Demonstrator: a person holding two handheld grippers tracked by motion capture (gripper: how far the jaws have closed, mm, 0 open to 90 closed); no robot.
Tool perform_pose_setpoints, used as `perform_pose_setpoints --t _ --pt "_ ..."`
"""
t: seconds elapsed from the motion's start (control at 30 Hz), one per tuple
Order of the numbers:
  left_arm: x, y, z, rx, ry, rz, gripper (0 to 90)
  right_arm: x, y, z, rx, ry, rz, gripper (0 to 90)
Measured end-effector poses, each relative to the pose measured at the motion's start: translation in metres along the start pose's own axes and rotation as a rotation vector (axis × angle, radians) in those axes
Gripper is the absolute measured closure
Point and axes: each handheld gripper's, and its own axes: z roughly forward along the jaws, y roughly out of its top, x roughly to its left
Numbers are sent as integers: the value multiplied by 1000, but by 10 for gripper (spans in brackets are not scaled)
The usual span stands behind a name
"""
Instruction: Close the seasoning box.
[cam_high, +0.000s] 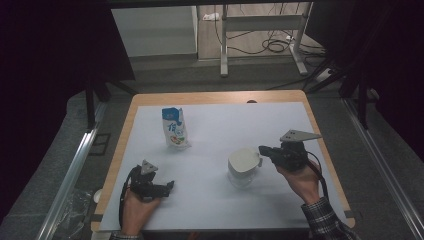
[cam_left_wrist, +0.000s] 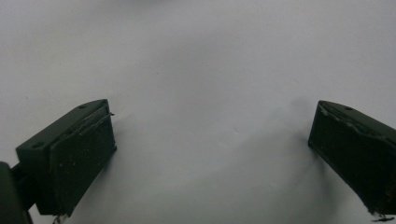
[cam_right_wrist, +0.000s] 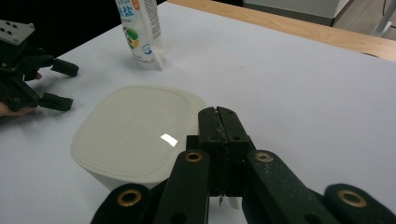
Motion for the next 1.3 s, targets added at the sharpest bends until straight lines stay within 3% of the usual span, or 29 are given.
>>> perform_pose_setpoints --t 0.57,1.3 --pt "0 0 0 -1 0 3 3 8 4 12 14 8 -48 891" --pt "0 0 0 -1 0 3 3 7 3 11 12 1 -50 895"
